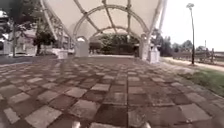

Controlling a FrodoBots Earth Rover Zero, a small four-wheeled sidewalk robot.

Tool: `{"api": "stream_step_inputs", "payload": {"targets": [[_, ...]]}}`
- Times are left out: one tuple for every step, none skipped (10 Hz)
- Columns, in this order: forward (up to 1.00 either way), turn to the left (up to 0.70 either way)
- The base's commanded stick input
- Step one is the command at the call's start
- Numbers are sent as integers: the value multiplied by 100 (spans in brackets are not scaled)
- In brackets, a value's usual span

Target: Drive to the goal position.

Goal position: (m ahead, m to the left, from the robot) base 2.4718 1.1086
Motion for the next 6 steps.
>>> {"api": "stream_step_inputs", "payload": {"targets": [[70,27],[70,3],[70,0],[70,0],[70,0],[70,0]]}}
